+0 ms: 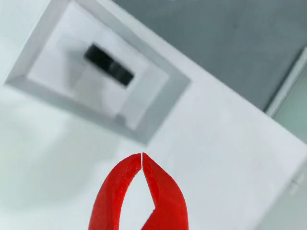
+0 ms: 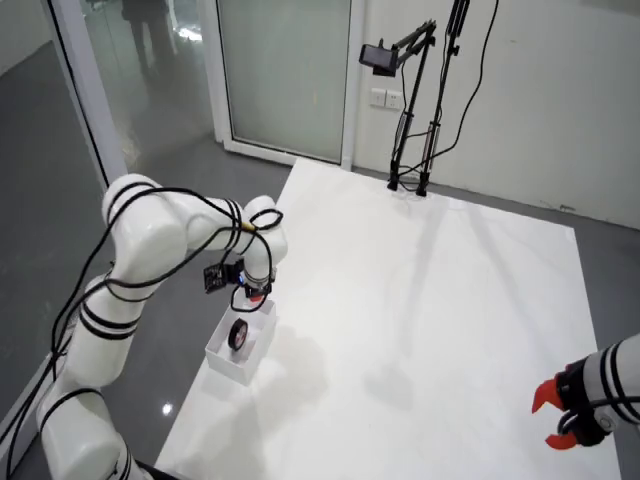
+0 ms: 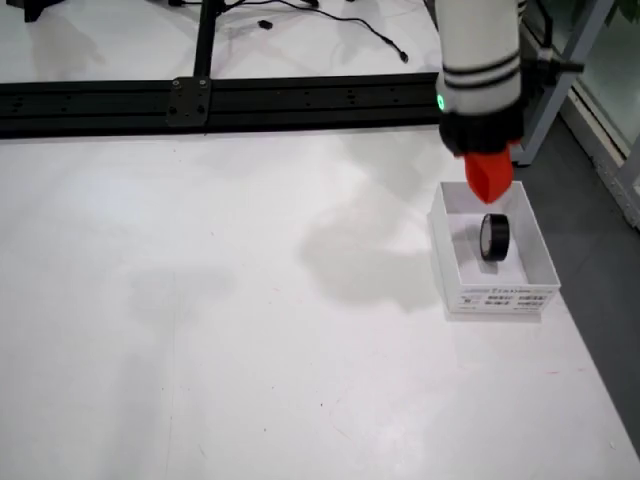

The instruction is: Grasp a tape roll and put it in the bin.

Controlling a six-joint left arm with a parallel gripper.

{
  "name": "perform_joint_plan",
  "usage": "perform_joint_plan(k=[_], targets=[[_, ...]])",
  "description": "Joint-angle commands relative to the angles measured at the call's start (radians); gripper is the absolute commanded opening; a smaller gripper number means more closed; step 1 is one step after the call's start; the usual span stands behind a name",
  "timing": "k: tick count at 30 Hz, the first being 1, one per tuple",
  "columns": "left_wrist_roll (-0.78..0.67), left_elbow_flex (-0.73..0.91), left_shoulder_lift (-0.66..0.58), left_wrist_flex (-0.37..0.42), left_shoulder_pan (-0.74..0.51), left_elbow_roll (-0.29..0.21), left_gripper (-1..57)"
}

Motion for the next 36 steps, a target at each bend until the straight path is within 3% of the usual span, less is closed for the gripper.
perform_joint_plan(k=[1,10,21,33,36], targets=[[0.037,-0.048,-0.335,0.223,-0.384,0.021,-0.5],[0.071,-0.143,-0.291,0.226,-0.618,-0.065,-0.4],[0.072,-0.186,-0.305,0.23,-0.741,-0.211,-0.5],[0.072,-0.212,-0.3,0.23,-0.741,-0.24,-0.5],[0.072,-0.218,-0.297,0.197,-0.741,-0.247,-0.5]])
